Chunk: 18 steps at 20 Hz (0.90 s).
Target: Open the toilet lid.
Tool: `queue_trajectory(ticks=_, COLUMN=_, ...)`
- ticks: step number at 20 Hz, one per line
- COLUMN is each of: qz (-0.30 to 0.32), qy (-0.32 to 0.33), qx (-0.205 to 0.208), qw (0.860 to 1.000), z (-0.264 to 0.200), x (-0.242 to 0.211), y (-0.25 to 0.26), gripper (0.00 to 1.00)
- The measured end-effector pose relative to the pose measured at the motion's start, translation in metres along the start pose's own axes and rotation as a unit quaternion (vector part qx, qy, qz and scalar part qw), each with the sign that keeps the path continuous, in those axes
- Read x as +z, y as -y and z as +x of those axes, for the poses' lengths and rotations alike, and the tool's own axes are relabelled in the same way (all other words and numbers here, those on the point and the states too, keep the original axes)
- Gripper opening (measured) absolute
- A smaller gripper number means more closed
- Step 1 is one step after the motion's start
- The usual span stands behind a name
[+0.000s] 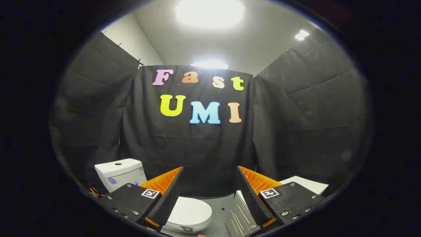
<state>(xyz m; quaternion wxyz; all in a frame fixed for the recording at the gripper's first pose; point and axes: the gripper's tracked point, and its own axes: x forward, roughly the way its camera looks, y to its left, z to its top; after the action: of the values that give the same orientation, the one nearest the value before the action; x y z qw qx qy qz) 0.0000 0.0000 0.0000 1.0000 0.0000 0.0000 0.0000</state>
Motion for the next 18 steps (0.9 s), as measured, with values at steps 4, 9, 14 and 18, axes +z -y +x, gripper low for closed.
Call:
queue_trajectory(ticks=4, qz=-0.003, qy=-0.002, qx=0.007, qw=1.0, z=0.003, x=-0.004, y=-0.006, gripper=0.95)
queue_trajectory(ticks=9, qz=-0.008, qy=-0.023, qx=0.014, qw=1.0, z=0.008, x=-0.022, y=-0.011, gripper=0.95)
queue_trajectory(ticks=14, qz=-0.003, qy=-0.03, qx=0.015, qw=0.999, z=0.009, x=-0.029, y=-0.009, gripper=0.95)
queue_trajectory(ticks=18, qz=-0.009, qy=-0.025, qx=0.022, qw=0.999, z=0.01, x=-0.033, y=-0.01, gripper=0.95)
